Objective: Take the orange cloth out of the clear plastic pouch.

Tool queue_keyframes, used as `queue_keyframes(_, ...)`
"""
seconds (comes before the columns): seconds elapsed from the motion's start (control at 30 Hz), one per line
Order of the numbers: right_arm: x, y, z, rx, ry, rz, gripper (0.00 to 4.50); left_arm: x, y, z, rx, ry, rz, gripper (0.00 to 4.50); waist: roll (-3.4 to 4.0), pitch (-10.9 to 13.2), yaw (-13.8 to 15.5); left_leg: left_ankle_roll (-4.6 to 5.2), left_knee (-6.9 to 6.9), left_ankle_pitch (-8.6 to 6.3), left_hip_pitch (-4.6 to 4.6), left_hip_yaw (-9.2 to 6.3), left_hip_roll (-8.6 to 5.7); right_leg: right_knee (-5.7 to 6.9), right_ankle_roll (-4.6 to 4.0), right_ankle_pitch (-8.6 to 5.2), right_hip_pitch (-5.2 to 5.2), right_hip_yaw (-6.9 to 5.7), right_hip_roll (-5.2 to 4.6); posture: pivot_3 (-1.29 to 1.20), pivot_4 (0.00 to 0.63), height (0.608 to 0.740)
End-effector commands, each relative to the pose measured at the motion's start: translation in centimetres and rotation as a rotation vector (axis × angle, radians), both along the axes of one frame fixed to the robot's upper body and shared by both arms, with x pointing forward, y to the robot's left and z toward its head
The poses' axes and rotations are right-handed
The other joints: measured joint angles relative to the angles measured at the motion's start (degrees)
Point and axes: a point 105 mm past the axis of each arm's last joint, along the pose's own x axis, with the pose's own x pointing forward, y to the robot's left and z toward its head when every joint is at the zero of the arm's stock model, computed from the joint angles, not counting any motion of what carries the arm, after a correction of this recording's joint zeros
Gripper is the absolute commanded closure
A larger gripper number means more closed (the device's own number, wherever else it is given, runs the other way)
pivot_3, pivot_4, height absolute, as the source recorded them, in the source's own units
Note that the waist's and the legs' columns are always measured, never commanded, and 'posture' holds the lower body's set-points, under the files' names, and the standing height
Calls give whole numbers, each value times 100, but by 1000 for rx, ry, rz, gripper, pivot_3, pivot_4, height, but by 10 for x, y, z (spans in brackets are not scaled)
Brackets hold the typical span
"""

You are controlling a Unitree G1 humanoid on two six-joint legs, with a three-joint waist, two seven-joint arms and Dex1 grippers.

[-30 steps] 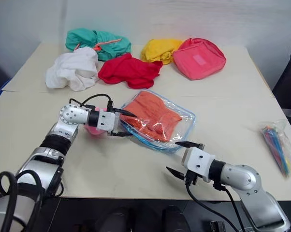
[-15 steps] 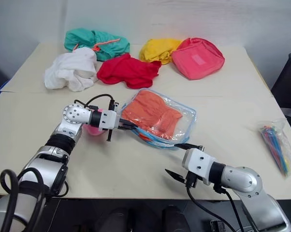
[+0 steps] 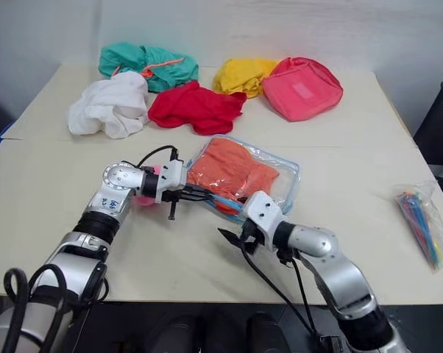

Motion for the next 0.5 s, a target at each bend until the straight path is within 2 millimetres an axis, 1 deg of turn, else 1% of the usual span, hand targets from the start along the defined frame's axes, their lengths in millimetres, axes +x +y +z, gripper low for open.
queue_keyframes(0.03,-6,14,6,13,-21,40,0,6,6,19,-54,-22,58,4471,0,0,-4,0,0,0,-2,0,0,4,0,0,0,0,0,0,150,740)
queue_keyframes(0.13,-9,22,14,67,-21,62,0,8,8,25,-78,-5,93,4471,0,0,-5,0,0,0,-4,-1,0,26,0,0,-6,0,0,0,150,740)
queue_keyframes(0.2,-13,29,27,126,-62,119,0,7,8,26,-69,6,86,4471,0,0,-10,0,-1,0,-5,0,1,27,0,0,-8,-1,0,0,150,740)
queue_keyframes(0.27,-18,32,35,148,-112,180,0,4,7,25,-58,27,77,4471,0,0,-10,0,-1,0,-5,-1,0,30,0,0,-8,-2,0,0,150,740)
queue_keyframes(0.3,-21,32,35,143,-123,212,0,3,7,25,-55,31,73,4471,0,0,-9,0,-1,0,-5,0,0,29,0,0,-8,-2,0,0,150,740)
queue_keyframes(0.37,-23,32,41,105,-227,259,0,1,7,26,-49,35,71,4471,0,0,-9,0,0,0,-4,-1,-1,29,0,0,-7,-2,0,0,150,740)
queue_keyframes(0.5,-29,40,38,77,-210,356,0,1,12,25,-31,54,103,4471,0,0,-26,0,0,0,-4,-1,-1,26,0,0,-7,-2,2,0,150,740)
